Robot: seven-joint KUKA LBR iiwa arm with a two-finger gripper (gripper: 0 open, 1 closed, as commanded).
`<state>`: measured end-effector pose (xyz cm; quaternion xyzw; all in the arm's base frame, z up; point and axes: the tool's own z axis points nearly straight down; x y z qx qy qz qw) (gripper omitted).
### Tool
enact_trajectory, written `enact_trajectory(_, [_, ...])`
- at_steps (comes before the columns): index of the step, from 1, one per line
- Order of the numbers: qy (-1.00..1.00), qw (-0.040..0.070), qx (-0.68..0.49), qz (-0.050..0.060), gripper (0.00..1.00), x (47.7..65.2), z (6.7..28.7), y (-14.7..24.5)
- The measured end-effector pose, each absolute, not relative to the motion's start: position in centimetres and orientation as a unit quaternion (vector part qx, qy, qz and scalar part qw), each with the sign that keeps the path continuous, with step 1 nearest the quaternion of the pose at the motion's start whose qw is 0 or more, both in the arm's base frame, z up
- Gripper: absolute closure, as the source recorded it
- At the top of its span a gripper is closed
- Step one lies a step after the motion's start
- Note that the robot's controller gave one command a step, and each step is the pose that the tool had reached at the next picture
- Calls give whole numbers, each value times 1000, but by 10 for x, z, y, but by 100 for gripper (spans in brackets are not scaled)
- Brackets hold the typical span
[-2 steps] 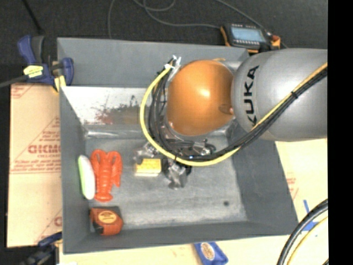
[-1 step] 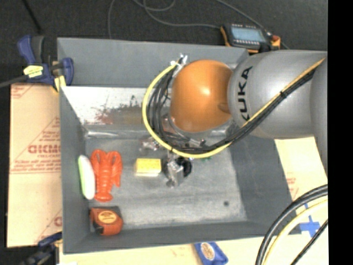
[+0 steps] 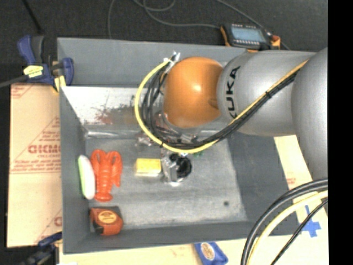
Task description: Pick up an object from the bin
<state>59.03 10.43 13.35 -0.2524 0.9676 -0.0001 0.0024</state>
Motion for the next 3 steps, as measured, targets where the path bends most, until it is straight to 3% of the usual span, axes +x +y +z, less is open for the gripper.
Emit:
enact_trajectory(1, [925, 3, -380, 0, 0, 602, 121, 106])
enact_trajectory(2, [941, 3, -339, 1, 0, 602, 100, 92])
enact_trajectory(3, [953, 5, -302, 0, 100, 575, 77, 85])
